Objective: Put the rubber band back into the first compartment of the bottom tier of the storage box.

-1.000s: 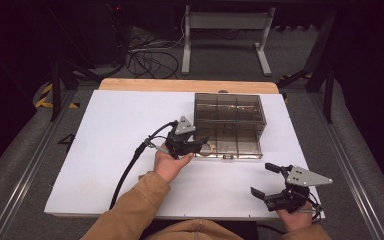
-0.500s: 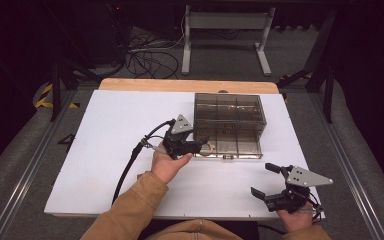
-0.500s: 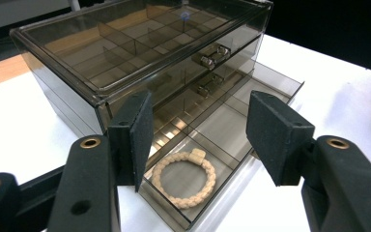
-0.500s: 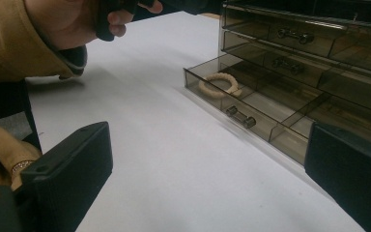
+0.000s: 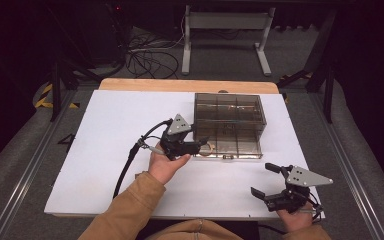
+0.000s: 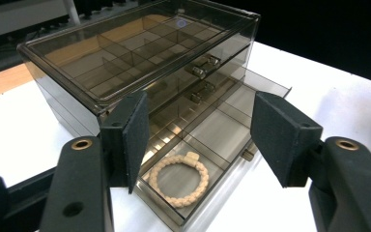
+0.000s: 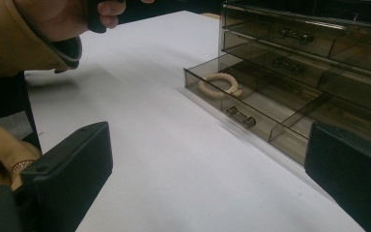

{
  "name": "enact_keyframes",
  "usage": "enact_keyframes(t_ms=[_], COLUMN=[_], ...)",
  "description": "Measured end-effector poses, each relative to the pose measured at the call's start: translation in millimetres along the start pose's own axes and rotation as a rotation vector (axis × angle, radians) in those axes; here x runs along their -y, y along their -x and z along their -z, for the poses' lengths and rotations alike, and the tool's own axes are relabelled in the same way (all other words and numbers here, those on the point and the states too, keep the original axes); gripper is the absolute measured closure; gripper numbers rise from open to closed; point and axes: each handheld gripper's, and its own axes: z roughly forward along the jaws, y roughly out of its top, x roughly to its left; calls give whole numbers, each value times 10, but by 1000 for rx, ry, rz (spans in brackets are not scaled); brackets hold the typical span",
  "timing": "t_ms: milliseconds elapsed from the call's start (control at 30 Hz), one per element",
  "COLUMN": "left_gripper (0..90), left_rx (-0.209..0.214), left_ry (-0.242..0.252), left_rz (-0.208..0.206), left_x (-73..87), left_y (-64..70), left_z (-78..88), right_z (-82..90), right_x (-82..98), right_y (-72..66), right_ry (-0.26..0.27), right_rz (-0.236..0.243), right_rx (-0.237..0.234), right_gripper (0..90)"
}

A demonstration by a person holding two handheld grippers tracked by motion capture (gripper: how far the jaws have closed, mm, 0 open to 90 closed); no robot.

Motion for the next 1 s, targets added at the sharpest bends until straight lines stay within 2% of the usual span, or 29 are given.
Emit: enact_keyframes(t_ms=[367,533,667,800,1000], left_gripper=[271,228,214,204,197], left_rx=[28,15,14,-2,-6], left_ry=[29,36,48,55,64], left_rz=[-34,-41,-27,-42,-41], left_x=[-41,-17,18,65,192], left_y=[60,70,46,41,8], left_z=[301,413,521,638,811], right_z=[16,15,12,15,16], right_x=[1,2,6,7,7], right_y=[4,5,10,10,13], right_ry=[4,6,11,15,16], right_rz=[1,0,0,-1,-4], right_rx=[0,0,-1,-1,1], right_gripper=[37,37,37,36,36])
